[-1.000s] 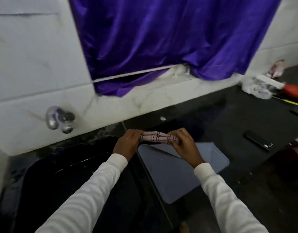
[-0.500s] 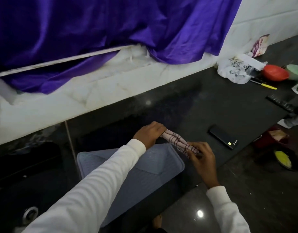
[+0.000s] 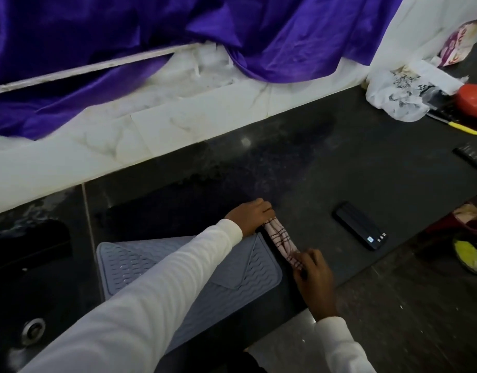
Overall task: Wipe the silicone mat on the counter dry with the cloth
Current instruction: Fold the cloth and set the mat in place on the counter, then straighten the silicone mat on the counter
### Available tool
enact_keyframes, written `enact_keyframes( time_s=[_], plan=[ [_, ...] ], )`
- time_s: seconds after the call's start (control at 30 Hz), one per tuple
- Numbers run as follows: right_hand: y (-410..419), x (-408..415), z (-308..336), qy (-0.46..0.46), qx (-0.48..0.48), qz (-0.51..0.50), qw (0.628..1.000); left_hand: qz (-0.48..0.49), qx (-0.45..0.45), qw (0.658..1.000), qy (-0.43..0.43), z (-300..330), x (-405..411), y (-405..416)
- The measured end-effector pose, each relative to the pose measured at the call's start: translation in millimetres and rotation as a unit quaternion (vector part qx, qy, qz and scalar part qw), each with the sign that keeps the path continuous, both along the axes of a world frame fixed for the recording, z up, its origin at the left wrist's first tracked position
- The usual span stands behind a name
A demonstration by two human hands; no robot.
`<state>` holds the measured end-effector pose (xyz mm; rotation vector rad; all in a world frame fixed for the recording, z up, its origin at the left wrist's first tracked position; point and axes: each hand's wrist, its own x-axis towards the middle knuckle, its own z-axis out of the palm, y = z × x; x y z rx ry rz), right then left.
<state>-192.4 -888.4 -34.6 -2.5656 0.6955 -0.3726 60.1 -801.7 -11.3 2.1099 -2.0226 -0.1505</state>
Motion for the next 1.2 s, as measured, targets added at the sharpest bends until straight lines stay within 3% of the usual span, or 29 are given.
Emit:
enact_keyframes(
  time_s=[0.2,0.37,0.53,0.67,0.8,0.93,1.03,1.1,1.2],
  plan=[
    [2.2,2.5,6.7,0.072,-0.068,-0.046,0.994,0.012,-0.018,0.998,0.055,-7.4,1.1,6.2],
    [7.2,21.3,18.7,0.048,-0.098,-0.039,0.993,0.097,-0.082,0.99,0.055,1.6,12.6,40.0],
    [24.7,68.3,23.2,0.012,-0.16,0.071,0.985,0.225,-0.143,0.963,0.035,14.7,31.1,113.1],
    [41.2,92.9,18.6,0.033,-0.169,0.201,0.964,0.383,-0.161,0.908,0.042,11.6,35.2,193.0],
    [48.9,100.6,11.4,0.034,-0.19,0.299,0.934,0.496,-0.12,0.859,0.043,4.2,31.1,275.1],
    [39.9,113.6,10.9,0.015,-0.074,0.34,0.937,0.558,-0.012,0.828,0.048,-5.6,24.7,317.6],
    [28.0,135.2,27.7,-0.019,0.043,0.322,0.946,0.598,0.0,0.796,0.09,-1.9,18.6,323.1],
    [22.0,152.4,41.1,-0.038,0.109,0.286,0.951,0.613,0.002,0.782,0.115,-1.2,15.6,323.5],
    [14.0,179.1,42.6,0.02,0.174,0.175,0.969,0.607,0.016,0.783,0.137,-2.3,15.0,320.0]
  ],
)
